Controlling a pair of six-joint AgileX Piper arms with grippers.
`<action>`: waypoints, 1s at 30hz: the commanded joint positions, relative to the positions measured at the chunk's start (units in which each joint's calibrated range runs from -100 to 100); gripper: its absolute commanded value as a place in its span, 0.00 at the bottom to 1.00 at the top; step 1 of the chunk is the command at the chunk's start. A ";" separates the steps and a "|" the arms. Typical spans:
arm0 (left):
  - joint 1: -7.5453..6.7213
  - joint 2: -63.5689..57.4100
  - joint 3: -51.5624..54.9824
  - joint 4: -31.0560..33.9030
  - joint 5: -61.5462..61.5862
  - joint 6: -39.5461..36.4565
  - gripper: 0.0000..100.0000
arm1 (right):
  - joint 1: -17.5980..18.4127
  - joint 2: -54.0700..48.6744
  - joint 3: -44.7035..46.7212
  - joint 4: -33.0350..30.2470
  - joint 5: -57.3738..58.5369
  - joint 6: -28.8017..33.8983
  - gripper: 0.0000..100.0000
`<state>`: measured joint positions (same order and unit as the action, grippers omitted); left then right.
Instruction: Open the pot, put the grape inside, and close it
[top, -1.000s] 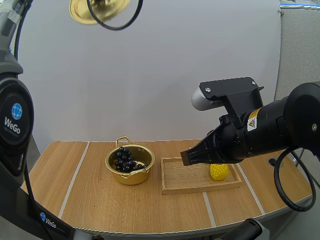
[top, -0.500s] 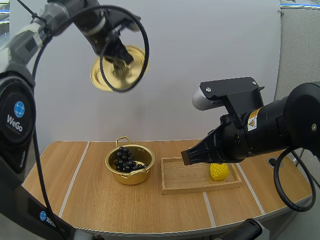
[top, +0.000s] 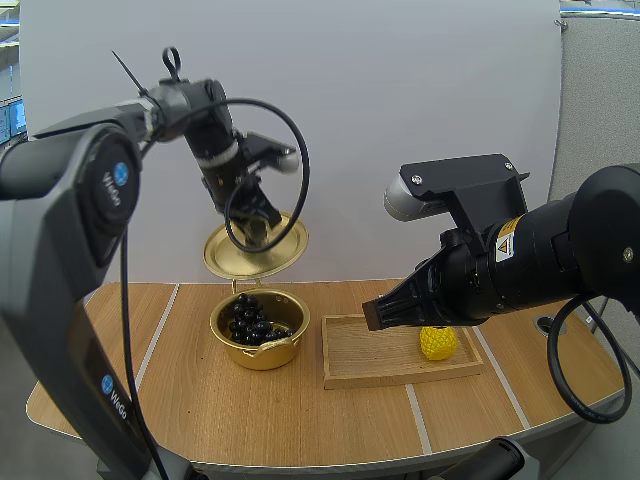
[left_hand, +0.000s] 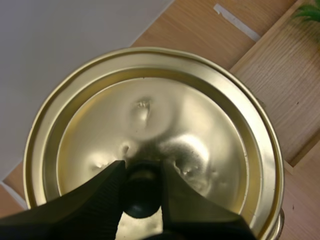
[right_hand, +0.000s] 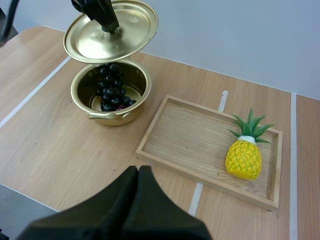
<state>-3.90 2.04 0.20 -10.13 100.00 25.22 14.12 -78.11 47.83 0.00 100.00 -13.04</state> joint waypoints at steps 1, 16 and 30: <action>-0.16 5.45 2.29 -2.09 0.00 0.21 0.00 | -0.19 -0.57 0.26 0.00 0.00 0.00 0.00; -0.16 8.20 12.76 -3.05 -3.53 2.48 0.00 | -0.19 -0.57 0.26 0.00 0.00 -0.33 0.00; -0.16 8.55 16.28 -2.83 -11.35 3.35 0.00 | -0.19 -0.57 0.26 0.00 0.00 -0.33 0.00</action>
<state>-3.90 10.28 15.90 -13.13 92.58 28.28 14.12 -78.11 47.83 0.00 100.00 -13.04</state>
